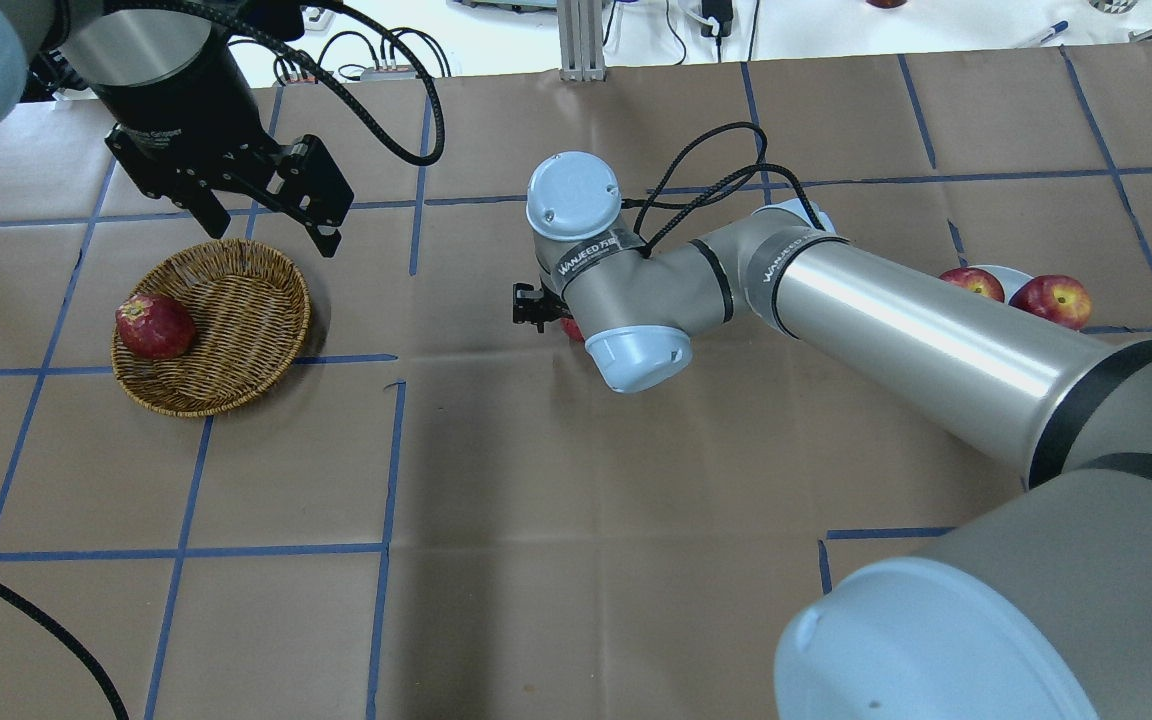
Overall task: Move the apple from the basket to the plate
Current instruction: 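Reach the right gripper to the apple on the table and grasp it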
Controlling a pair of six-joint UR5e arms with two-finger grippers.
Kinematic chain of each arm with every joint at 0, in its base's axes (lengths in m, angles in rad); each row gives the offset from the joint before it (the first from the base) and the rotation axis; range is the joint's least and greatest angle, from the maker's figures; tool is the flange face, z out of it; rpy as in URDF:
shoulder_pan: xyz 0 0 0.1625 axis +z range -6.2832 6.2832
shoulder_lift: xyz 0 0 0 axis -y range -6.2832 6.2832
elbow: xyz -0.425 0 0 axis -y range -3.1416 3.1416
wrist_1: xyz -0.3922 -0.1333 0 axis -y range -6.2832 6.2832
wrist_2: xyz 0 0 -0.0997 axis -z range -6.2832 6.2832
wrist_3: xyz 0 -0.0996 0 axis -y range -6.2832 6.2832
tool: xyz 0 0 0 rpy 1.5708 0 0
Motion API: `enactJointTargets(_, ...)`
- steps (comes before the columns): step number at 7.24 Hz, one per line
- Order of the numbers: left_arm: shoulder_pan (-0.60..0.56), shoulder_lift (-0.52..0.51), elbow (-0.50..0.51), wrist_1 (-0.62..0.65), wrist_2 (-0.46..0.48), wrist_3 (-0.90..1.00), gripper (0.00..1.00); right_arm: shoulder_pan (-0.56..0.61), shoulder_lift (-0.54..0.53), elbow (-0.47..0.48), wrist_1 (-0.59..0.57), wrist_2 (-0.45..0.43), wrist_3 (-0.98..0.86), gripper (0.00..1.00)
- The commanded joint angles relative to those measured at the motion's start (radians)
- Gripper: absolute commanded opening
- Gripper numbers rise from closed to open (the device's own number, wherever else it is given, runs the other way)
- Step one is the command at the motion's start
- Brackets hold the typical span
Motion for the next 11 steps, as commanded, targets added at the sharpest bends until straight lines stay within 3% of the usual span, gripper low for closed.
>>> enactJointTargets(1, -0.001, -0.001, 0.001, 0.0, 0.0, 0.0, 0.99, -0.003, 0.023, 0.007, -0.032, -0.001, -0.01, 1.0)
enactJointTargets(3, 0.001, -0.001, 0.001, 0.0, 0.0, 0.0, 0.99, -0.009, 0.025, 0.005, -0.032, -0.002, -0.01, 0.98)
enactJointTargets(5, 0.001, -0.001, 0.001, -0.002, 0.0, -0.003, 0.99, -0.014, 0.022, -0.005, -0.028, -0.014, -0.011, 0.64)
enactJointTargets(6, 0.001, -0.001, 0.0, -0.002, 0.0, -0.004, 0.99, -0.015, 0.02, -0.007, -0.028, -0.054, -0.017, 0.58)
enactJointTargets(9, 0.001, -0.001, 0.0, -0.002, 0.0, -0.006, 0.99, -0.04, -0.024, -0.06, 0.001, -0.064, -0.023, 0.55)
enactJointTargets(11, 0.001, -0.001, 0.0, -0.002, 0.0, -0.006, 0.99, -0.186, -0.134, -0.085, 0.165, -0.051, -0.205, 0.55)
